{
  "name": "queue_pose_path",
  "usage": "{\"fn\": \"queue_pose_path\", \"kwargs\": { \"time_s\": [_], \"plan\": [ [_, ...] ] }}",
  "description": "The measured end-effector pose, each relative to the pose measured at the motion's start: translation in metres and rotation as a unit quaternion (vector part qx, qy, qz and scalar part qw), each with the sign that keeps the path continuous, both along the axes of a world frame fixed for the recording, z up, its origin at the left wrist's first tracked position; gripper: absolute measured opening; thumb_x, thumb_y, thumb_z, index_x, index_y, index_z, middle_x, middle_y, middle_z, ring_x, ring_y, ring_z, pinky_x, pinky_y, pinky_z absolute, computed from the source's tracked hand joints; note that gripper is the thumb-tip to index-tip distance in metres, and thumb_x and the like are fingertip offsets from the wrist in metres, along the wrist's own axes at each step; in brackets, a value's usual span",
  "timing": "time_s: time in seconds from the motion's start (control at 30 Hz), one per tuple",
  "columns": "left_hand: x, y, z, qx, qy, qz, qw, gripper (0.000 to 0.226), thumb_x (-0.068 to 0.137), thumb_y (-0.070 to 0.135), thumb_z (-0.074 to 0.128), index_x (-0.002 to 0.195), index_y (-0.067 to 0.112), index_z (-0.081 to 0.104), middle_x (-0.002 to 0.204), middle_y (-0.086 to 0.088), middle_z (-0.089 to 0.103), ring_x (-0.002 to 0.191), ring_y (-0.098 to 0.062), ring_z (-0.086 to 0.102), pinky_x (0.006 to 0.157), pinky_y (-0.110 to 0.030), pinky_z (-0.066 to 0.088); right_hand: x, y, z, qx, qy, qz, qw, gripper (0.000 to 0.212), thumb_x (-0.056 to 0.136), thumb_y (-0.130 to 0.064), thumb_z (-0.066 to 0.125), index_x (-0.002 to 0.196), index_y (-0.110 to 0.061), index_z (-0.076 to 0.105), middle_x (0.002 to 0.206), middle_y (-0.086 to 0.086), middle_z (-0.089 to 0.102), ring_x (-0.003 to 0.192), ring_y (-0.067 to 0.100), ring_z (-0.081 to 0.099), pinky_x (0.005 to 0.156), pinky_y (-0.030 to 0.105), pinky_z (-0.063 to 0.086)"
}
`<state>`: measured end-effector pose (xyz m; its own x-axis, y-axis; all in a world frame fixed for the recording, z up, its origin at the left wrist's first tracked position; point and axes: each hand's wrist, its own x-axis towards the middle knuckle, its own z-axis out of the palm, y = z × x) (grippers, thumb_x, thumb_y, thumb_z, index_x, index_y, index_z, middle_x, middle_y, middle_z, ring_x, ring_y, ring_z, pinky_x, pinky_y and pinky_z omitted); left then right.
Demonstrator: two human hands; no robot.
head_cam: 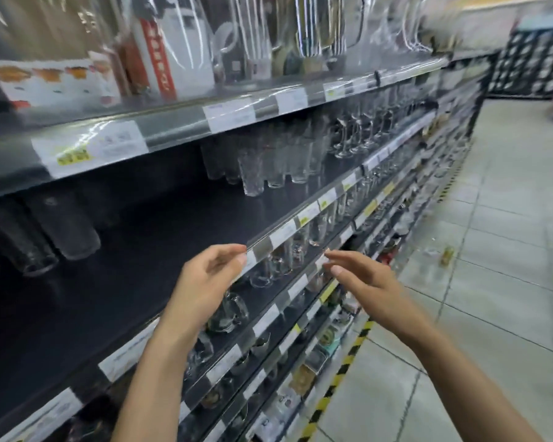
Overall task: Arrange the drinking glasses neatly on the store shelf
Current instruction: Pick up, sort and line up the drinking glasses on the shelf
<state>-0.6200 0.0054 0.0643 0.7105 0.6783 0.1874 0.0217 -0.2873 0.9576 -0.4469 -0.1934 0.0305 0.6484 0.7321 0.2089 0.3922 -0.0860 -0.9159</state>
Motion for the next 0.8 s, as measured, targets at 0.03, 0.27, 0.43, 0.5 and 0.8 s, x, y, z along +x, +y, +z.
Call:
{"fn": "queue_pose_path", "kwargs": {
  "time_s": [0.03,0.27,0.43,0.5,0.8],
  "plan": [
    [0.013,-0.005,0.000,0.003,0.002,-0.012,1.000,0.015,0.093,0.019,0.067,0.105,0.025,0.073,0.106,0.009,0.075,0.100,0.002,0.067,0.087,-0.015,0.049,0.008,-0.009,0.000,0.008,0.005,-0.013,1.000,0.025,0.099,-0.032,0.056,0.123,-0.037,0.062,0.116,-0.016,0.071,0.111,0.001,0.064,0.096,0.029,0.052],
    [0.103,-0.024,-0.005,-0.009,0.003,-0.047,0.999,0.015,0.094,0.018,0.065,0.102,0.027,0.074,0.107,0.006,0.075,0.105,-0.010,0.069,0.100,-0.043,0.051,0.091,-0.041,-0.006,0.047,0.021,-0.078,0.996,0.024,0.098,-0.031,0.058,0.119,-0.038,0.065,0.112,-0.014,0.072,0.109,0.003,0.066,0.097,0.033,0.052],
    [0.184,-0.028,-0.010,-0.008,-0.002,-0.016,1.000,0.017,0.094,0.017,0.065,0.098,0.030,0.075,0.106,0.005,0.075,0.104,-0.012,0.070,0.099,-0.047,0.052,0.179,-0.039,-0.007,0.056,0.033,-0.063,0.996,0.025,0.097,-0.033,0.058,0.120,-0.039,0.065,0.111,-0.017,0.072,0.108,0.002,0.066,0.095,0.030,0.051],
    [0.219,-0.030,-0.010,-0.013,-0.007,0.005,1.000,0.018,0.094,0.018,0.065,0.096,0.032,0.076,0.106,0.005,0.075,0.104,-0.012,0.070,0.099,-0.047,0.052,0.221,-0.036,-0.003,0.050,0.036,-0.046,0.997,0.025,0.097,-0.032,0.059,0.119,-0.041,0.065,0.111,-0.018,0.072,0.106,0.000,0.065,0.092,0.025,0.051],
    [0.364,-0.028,-0.010,-0.022,0.002,0.128,0.992,0.015,0.091,0.029,0.068,0.107,0.027,0.070,0.105,0.007,0.074,0.100,-0.007,0.069,0.078,-0.015,0.053,0.383,-0.002,0.001,0.000,0.047,0.035,0.998,0.030,0.091,-0.039,0.067,0.121,-0.042,0.065,0.113,-0.024,0.069,0.107,-0.009,0.062,0.086,0.015,0.050]
  ]
}}
